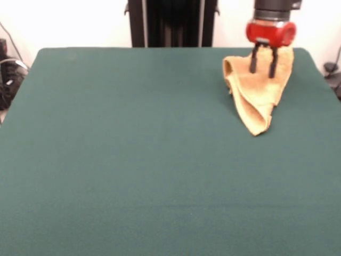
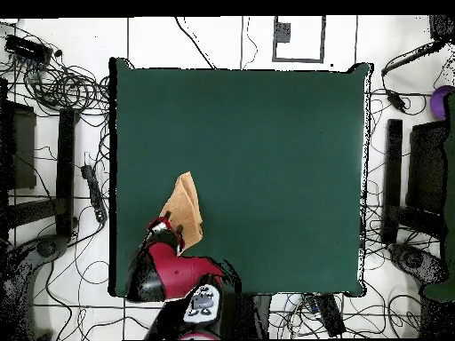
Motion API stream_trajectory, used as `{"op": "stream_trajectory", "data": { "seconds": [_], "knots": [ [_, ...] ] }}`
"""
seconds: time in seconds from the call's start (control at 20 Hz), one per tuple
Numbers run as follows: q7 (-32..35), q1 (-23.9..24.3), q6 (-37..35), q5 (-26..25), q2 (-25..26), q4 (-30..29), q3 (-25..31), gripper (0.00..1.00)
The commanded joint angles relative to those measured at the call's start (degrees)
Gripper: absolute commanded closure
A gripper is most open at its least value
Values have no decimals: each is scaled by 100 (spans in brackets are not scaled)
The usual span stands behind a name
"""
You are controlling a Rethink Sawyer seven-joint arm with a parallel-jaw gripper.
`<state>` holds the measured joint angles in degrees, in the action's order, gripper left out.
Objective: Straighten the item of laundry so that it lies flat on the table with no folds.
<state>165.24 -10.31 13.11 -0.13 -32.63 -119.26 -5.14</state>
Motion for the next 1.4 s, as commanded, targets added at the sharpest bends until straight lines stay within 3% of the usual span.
{"op": "stream_trajectory", "data": {
  "seconds": [0.05, 0.4, 0.85, 1.0, 1.4],
  "knots": [
    [312, 488, -231, -366, -79, -692, 117, 0],
    [62, 867, -1059, -636, -992, -1045, 234, 0],
    [29, 1113, -1326, -842, -1183, -993, 357, 0],
    [232, 1046, -1051, -784, -912, -955, 383, 0],
    [521, 918, 188, -820, 509, -669, 277, 0]
  ]
}}
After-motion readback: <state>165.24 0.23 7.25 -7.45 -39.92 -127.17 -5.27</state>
